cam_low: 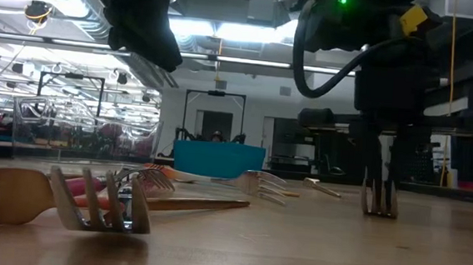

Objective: Sort silverware by color (type)
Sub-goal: Put the orange fork into the blue bin

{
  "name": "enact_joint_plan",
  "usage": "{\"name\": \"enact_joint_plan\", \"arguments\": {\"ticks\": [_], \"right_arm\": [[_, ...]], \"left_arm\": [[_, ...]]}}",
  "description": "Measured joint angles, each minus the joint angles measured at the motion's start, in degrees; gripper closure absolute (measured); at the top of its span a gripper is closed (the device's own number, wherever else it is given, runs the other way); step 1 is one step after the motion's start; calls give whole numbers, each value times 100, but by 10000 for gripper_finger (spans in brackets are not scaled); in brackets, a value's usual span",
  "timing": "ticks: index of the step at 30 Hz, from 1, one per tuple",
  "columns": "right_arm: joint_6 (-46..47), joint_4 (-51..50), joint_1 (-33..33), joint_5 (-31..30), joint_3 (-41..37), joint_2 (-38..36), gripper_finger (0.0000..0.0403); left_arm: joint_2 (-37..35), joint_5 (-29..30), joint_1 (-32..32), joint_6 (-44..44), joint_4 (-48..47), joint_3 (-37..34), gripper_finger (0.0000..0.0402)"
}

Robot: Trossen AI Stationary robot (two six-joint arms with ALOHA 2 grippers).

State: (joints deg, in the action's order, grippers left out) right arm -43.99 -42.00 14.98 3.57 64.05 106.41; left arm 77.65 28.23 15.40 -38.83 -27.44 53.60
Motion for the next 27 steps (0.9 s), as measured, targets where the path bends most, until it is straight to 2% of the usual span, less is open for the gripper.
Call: {"name": "enact_joint_plan", "arguments": {"ticks": [6, 16, 27], "right_arm": [[6, -189, 0, 1, 186, 31, 400], [18, -992, -90, -124, 1152, 35, 402], [195, -1692, -1045, -813, 2277, 15, 403]], "left_arm": [[0, 2, 2, 0, 2, 0, 286], [0, 7, 0, 0, 2, 0, 286], [0, 7, 2, 29, -1, 0, 286]]}}
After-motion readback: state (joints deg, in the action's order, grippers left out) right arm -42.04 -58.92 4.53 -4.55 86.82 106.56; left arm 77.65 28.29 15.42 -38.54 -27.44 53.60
